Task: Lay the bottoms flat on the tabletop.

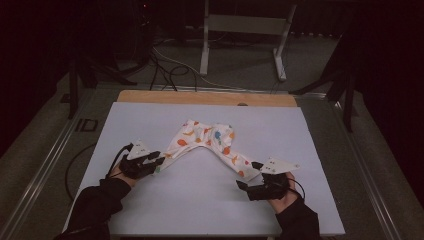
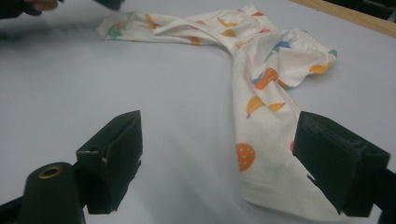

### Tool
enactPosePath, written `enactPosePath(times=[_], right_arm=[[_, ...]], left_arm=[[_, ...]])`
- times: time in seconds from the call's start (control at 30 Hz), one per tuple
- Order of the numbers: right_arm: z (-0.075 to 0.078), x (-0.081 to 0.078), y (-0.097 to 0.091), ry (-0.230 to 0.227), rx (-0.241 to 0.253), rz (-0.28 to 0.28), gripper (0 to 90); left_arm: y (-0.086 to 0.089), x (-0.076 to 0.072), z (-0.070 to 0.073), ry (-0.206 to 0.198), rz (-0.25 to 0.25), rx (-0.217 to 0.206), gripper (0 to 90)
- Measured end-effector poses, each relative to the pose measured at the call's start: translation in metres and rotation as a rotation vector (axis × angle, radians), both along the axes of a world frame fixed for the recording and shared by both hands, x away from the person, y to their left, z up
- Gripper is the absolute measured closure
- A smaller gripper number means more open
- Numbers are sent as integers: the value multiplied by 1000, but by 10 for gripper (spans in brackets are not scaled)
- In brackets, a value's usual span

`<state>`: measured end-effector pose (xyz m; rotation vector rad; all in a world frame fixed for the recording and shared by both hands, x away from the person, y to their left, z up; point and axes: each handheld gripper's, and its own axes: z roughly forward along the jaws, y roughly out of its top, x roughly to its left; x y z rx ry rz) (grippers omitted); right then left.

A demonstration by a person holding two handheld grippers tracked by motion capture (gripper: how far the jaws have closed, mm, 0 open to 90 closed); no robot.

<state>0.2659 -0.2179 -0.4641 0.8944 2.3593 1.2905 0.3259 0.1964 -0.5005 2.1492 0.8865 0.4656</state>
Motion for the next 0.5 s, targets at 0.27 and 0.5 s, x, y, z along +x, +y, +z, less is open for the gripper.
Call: enactPosePath(times=[0.27,0.5], right_arm=[[0,0,-1,-4,5,-1,160],[0,1,-1,-4,5,-2,160]], left_arm=[[4,14,-16,92,36,28,769],[-1,4,4,47,-23,6,871]])
